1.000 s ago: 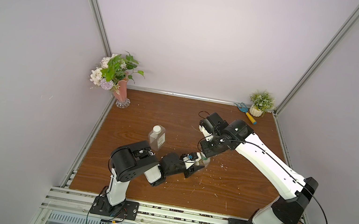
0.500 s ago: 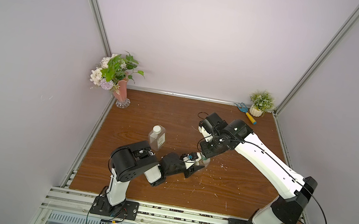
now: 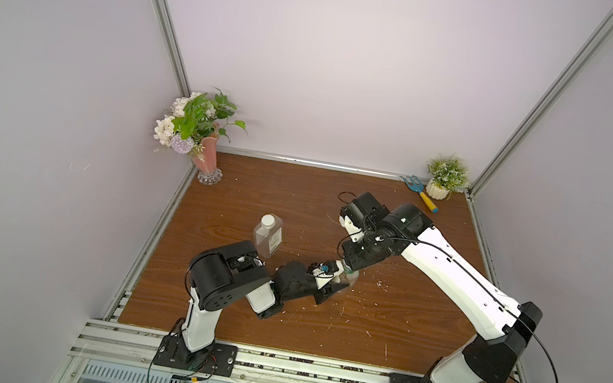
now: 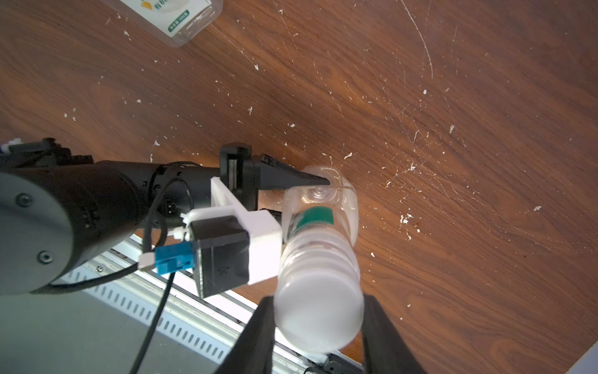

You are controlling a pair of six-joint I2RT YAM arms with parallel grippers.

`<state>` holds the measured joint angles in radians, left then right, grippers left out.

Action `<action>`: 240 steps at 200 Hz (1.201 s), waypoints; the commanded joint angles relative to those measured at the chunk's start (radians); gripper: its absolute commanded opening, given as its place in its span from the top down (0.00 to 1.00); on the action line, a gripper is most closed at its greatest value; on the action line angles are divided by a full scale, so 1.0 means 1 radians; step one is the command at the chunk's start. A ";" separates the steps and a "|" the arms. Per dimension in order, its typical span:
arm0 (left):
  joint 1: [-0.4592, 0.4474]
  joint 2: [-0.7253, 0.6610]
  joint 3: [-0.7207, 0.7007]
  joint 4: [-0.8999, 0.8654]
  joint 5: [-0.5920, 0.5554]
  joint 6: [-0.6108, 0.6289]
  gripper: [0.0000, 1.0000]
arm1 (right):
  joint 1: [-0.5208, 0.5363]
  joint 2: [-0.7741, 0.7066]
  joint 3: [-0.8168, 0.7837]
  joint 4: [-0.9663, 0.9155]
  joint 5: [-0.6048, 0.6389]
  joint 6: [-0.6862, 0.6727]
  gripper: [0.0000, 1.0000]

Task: Screw on the bottle caps
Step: Screw the bottle cap onto the plastic bottle.

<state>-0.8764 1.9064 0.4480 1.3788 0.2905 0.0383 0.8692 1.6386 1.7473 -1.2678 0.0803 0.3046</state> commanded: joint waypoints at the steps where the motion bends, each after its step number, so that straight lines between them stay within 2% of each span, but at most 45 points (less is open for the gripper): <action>1: -0.011 0.019 0.014 -0.075 -0.006 0.022 0.59 | 0.017 0.024 0.026 -0.005 -0.036 -0.013 0.64; 72: -0.010 0.016 0.012 -0.077 -0.003 0.022 0.59 | 0.018 0.030 0.035 0.007 0.030 -0.001 0.63; 122: -0.010 0.016 0.013 -0.076 -0.003 0.022 0.59 | 0.019 0.038 0.035 0.021 0.020 -0.002 0.62; 240: -0.010 0.013 0.009 -0.077 -0.007 0.028 0.60 | 0.019 0.017 0.018 0.010 0.054 0.001 0.53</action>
<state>-0.8764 1.9064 0.4488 1.3766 0.2867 0.0376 0.8780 1.6577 1.7611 -1.2610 0.1261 0.3061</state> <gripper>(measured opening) 0.405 0.471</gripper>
